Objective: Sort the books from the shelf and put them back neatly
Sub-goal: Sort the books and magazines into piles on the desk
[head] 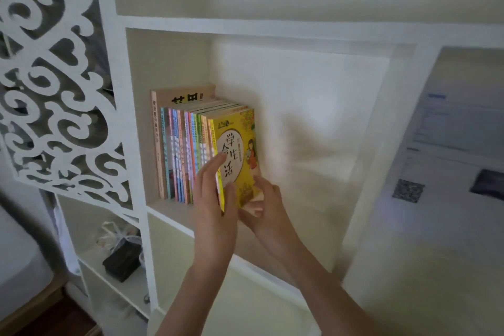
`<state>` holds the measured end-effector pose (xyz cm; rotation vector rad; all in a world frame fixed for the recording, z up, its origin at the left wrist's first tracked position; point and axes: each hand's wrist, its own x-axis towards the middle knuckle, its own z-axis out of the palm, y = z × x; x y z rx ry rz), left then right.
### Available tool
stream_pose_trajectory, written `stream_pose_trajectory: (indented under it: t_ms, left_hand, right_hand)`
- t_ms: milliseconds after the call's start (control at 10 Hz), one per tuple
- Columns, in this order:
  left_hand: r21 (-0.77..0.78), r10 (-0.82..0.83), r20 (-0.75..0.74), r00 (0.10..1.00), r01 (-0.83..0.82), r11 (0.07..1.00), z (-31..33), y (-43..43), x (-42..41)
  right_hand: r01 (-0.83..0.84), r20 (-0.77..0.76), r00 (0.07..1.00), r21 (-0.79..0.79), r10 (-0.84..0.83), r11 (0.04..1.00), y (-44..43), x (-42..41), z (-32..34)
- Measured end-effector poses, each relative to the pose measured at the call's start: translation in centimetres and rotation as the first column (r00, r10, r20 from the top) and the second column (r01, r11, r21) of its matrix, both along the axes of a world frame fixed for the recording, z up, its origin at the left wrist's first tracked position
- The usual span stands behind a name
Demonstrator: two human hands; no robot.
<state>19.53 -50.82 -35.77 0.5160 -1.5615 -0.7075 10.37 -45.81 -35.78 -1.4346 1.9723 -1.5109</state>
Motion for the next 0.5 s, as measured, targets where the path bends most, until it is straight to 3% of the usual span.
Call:
stream_pose_trajectory:
  t_ms: [100, 200, 300, 400, 500]
  left_hand:
    - [0.031, -0.198, 0.015, 0.980, 0.197, 0.980, 1.3, 4.4, 1.8]
    - [0.026, -0.339, 0.141, 0.930, 0.339, 0.940, 0.6, 9.4, 1.9]
    - [0.000, -0.477, 0.318, 0.820, 0.503, 0.864, -2.8, 14.7, 0.8]
    - [0.093, -0.607, 0.470, 0.641, 0.648, 0.756, -7.1, 19.6, -2.1]
    - [0.219, -0.648, 0.667, 0.369, 0.733, 0.644, -11.7, 24.4, -6.3]
  right_hand:
    - [-0.021, 0.007, 1.000, -0.064, 0.022, 0.998, 5.2, 1.3, 0.9]
    - [0.003, -0.039, 0.999, -0.018, -0.004, 1.000, 12.9, 1.6, 0.5]
    - [0.074, -0.085, 0.994, 0.110, -0.064, 0.991, 20.7, 2.1, 0.4]
    - [0.149, -0.046, 0.989, 0.337, -0.142, 0.930, 27.7, 1.3, 0.2]
    - [0.406, -0.190, 0.913, 0.494, -0.360, 0.768, 34.4, -1.7, -4.2]
